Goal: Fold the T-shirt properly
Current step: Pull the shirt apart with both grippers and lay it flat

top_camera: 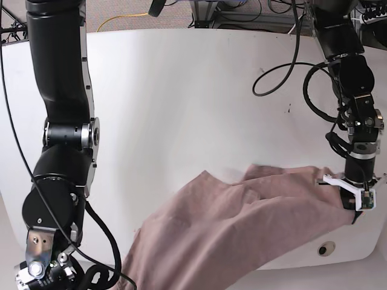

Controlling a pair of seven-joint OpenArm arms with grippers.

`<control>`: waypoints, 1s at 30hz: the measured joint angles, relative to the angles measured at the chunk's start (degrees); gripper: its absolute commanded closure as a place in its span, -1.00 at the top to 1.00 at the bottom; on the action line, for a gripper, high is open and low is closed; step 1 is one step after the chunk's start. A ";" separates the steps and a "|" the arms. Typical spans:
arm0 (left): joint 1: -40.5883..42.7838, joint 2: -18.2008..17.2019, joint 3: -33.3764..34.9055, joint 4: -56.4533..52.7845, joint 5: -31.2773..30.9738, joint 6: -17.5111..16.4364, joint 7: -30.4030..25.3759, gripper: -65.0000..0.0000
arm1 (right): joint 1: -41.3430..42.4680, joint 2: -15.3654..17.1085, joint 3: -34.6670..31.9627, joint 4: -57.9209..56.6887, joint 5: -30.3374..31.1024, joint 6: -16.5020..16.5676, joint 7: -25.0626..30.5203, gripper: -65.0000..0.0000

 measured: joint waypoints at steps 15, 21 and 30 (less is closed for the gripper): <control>-8.00 -4.59 -1.49 3.17 -0.28 -8.92 11.89 -0.97 | -3.54 4.50 8.59 -10.03 -0.33 0.00 -1.22 -1.00; -2.25 -4.46 -1.42 4.59 0.11 -12.63 13.49 -0.97 | -15.67 3.87 15.43 -3.74 0.13 0.20 -4.07 -1.00; 11.61 -1.64 -1.40 7.56 -0.22 -13.00 13.14 -0.97 | -39.01 0.15 25.22 10.29 -0.76 3.93 -5.14 -1.00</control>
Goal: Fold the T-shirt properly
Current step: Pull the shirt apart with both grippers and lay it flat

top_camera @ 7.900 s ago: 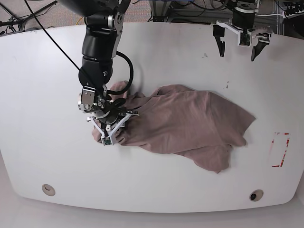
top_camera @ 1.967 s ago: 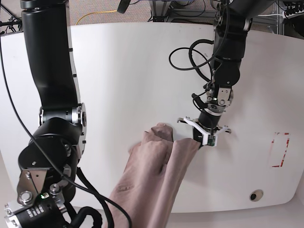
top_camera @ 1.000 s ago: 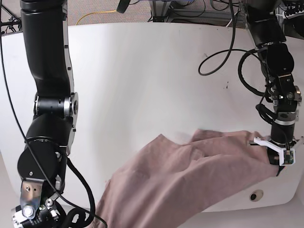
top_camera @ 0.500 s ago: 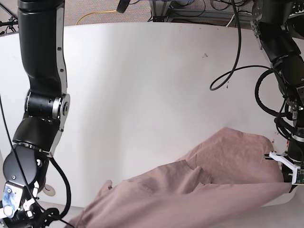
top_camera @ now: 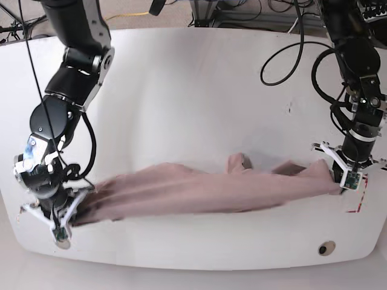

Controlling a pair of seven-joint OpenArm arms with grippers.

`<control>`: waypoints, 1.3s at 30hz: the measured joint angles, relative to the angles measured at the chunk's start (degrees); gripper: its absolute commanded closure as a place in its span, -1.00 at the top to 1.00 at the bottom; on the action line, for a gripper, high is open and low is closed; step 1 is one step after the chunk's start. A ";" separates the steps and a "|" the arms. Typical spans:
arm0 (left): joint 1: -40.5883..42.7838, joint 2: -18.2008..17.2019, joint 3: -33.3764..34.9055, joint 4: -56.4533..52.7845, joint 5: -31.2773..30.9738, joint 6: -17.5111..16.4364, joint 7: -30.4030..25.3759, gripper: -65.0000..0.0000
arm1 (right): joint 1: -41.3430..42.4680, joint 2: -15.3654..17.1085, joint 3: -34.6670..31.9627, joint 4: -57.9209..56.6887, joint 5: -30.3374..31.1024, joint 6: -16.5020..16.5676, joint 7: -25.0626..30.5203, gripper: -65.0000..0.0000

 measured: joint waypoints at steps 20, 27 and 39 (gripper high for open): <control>28.11 4.63 -13.97 1.09 -0.28 -1.70 -0.13 -0.98 | -30.18 -7.61 12.74 10.25 1.27 2.84 1.33 -1.00; 30.93 4.85 -16.00 1.09 -0.28 -1.73 -0.09 -0.98 | -34.99 -8.61 12.61 9.01 1.22 2.84 1.14 -1.00; 32.04 7.21 -16.37 1.07 -0.04 -1.51 0.13 -0.98 | -39.17 -10.19 12.66 8.02 1.27 2.84 1.31 -0.98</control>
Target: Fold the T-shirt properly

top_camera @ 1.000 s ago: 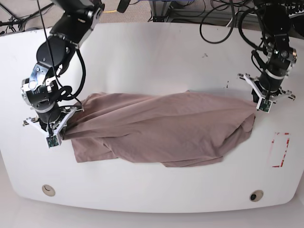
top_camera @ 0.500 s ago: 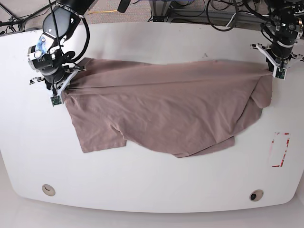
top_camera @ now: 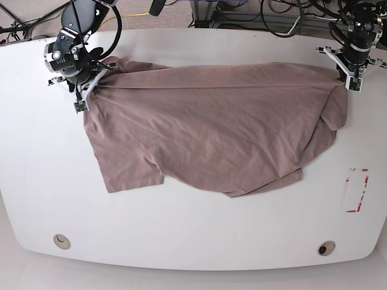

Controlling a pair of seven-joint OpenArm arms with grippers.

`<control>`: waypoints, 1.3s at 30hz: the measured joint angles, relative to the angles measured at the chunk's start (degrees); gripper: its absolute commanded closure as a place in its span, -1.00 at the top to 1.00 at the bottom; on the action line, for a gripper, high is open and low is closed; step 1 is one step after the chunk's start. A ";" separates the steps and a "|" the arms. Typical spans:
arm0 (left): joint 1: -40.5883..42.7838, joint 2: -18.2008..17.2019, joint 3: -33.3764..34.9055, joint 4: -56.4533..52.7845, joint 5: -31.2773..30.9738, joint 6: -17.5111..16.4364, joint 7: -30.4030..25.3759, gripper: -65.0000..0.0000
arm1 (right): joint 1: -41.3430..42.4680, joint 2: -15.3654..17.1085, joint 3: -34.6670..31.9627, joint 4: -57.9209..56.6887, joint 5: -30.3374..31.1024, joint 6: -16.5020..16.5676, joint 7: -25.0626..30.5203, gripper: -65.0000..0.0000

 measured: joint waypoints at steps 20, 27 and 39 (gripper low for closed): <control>-0.04 -0.15 -0.17 0.00 0.26 0.07 0.11 -0.98 | -5.64 -1.38 6.64 -0.07 18.84 -0.26 -2.95 0.42; -0.04 -0.15 -0.17 0.00 0.24 0.07 0.11 -0.98 | -5.49 -1.01 12.61 -3.26 33.07 -0.35 -8.33 0.41; -0.07 -0.17 -0.17 -0.02 0.26 0.07 0.15 -0.98 | -1.25 3.56 14.95 -16.72 47.69 -0.15 -7.50 0.41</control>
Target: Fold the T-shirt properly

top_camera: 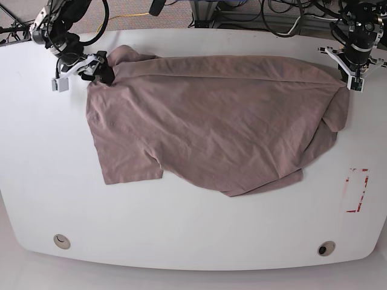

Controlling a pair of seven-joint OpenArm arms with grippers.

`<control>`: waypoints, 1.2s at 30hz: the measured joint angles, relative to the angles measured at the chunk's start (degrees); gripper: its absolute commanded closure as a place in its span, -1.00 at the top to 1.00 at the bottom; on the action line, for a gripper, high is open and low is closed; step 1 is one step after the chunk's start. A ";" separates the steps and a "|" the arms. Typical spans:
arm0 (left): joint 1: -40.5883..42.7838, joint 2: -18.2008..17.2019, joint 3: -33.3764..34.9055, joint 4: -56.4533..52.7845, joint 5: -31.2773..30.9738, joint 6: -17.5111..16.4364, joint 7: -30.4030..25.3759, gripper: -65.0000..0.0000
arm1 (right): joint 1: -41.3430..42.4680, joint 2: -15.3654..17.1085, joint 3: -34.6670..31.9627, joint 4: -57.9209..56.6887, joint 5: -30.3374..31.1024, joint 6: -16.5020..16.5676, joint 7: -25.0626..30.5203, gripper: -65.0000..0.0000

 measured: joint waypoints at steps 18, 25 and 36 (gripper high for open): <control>0.00 0.00 0.04 -0.02 0.00 0.13 0.00 -0.98 | 3.91 6.95 2.43 -10.12 1.73 0.37 1.09 0.41; 0.00 0.20 0.00 -0.02 -0.02 0.13 0.00 -0.98 | 3.85 6.73 1.84 -10.23 1.64 0.39 1.09 0.41; 0.00 0.13 0.02 0.00 0.00 0.15 0.00 -0.94 | 8.07 1.60 -2.49 -9.94 -0.42 0.61 1.66 0.31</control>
